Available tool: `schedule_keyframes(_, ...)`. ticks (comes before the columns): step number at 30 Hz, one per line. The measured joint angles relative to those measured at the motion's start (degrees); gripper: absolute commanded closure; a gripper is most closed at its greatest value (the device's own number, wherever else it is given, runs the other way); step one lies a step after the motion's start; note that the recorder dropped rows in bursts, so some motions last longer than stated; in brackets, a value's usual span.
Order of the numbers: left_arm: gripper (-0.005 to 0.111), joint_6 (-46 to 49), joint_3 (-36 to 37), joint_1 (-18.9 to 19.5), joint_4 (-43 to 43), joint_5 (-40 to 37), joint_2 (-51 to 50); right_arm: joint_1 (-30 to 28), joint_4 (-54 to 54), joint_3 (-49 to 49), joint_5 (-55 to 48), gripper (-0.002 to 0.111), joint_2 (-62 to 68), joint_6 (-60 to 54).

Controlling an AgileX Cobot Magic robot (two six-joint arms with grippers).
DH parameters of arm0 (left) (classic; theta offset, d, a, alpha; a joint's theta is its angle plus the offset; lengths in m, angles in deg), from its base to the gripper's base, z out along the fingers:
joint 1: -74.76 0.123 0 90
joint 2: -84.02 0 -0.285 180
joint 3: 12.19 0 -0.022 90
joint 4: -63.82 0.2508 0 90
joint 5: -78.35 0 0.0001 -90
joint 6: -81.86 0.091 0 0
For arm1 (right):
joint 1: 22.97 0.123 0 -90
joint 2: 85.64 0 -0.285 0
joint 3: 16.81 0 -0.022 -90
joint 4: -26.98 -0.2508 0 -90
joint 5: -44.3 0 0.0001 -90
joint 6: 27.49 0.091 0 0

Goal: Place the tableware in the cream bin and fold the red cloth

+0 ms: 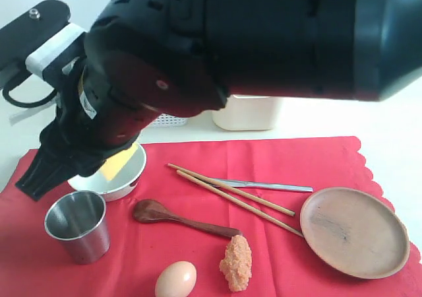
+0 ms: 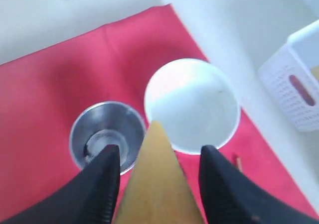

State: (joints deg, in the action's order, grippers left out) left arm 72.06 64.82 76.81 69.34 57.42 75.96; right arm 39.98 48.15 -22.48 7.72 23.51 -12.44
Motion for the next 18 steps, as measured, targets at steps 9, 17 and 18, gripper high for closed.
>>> schedule_keyframes(9, 0.106, 0.0, 0.0, 0.0, 0.0, 0.0, 0.0, -3.4, 19.6, -0.4, 7.2, 0.108, 3.8, 19.9)
schedule_keyframes(17, 0.106, 0.0, 0.0, 0.0, 0.0, 0.0, 0.0, -13.3, 20.2, -7.7, 18.0, 0.108, 11.7, 26.6)
schedule_keyframes(18, 0.106, 0.0, 0.0, 0.0, 0.0, 0.0, 0.0, -14.2, 20.1, -8.6, 19.2, 0.108, 12.8, 27.2)
